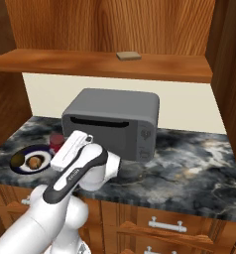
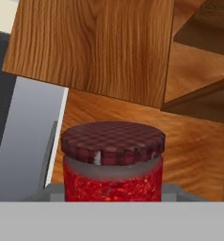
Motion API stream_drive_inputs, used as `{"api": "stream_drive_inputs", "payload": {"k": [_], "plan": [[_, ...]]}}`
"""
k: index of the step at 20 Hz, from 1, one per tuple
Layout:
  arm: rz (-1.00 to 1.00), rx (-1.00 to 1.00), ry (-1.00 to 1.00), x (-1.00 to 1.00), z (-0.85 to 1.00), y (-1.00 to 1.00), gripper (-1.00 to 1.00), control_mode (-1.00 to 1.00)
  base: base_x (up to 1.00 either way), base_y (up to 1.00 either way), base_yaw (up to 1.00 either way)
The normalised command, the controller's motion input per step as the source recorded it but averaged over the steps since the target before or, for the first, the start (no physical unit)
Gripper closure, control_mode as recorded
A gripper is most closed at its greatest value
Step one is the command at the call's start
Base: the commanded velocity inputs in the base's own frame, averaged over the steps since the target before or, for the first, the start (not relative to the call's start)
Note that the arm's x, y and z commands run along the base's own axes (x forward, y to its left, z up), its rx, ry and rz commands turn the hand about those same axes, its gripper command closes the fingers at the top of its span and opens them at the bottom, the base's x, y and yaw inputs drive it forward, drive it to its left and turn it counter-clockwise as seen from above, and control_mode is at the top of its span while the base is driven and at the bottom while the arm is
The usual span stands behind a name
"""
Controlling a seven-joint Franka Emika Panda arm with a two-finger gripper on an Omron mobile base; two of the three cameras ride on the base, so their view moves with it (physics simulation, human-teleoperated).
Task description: Pick the avocado and bread from the counter and place them on the plate. Then pick the jam from the cabinet and place it next to the plate. Lastly close the cabinet door.
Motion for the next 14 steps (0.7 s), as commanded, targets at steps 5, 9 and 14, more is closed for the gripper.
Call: {"api": "stream_drive_inputs", "payload": {"k": [5, 9, 14], "plan": [[0.00, 0.00, 0.00, 0.01, -0.09, 0.51, 1.00, -1.00, 0.00, 0.00, 0.00], [0.00, -0.07, 0.06, 0.04, -0.20, 0.36, 1.00, -1.00, 0.00, 0.00, 0.00], [0.00, -0.10, 0.11, 0.05, -0.32, 0.23, 1.00, -1.00, 0.00, 0.00, 0.00]]}}
